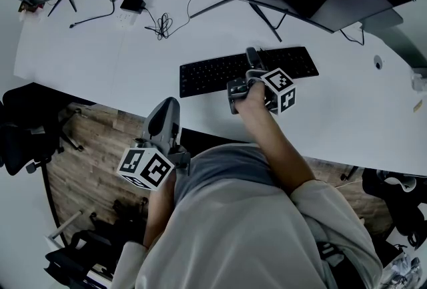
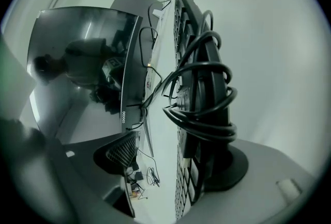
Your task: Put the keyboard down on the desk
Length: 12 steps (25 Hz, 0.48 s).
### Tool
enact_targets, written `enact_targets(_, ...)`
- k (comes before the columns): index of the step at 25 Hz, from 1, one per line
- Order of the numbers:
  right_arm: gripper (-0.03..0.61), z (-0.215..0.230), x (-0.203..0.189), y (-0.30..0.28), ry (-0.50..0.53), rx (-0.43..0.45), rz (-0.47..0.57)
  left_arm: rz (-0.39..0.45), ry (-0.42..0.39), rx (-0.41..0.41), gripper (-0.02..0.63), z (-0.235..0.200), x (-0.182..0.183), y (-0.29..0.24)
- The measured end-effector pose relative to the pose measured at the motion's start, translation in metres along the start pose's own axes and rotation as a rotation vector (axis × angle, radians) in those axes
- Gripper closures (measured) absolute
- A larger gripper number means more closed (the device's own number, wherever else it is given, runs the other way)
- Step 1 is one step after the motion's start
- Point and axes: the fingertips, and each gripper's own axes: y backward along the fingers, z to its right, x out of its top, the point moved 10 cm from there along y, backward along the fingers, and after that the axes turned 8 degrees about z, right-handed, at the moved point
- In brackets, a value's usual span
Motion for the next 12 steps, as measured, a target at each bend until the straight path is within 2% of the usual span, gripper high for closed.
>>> enact_targets(5, 0.166, -0.0053, -0.0041, 0.0025, 0.011, -0.007, -0.017, 0.008, 0.002, -0.007, 0.614, -0.0011, -0.0001, 0.0015)
enact_targets(12, 0.143, -0.0016, -0.0089, 0.0068, -0.041, -0.015, -0.054, 0.015, 0.009, -0.005, 0.614, -0.0017, -0.0010, 0.0040)
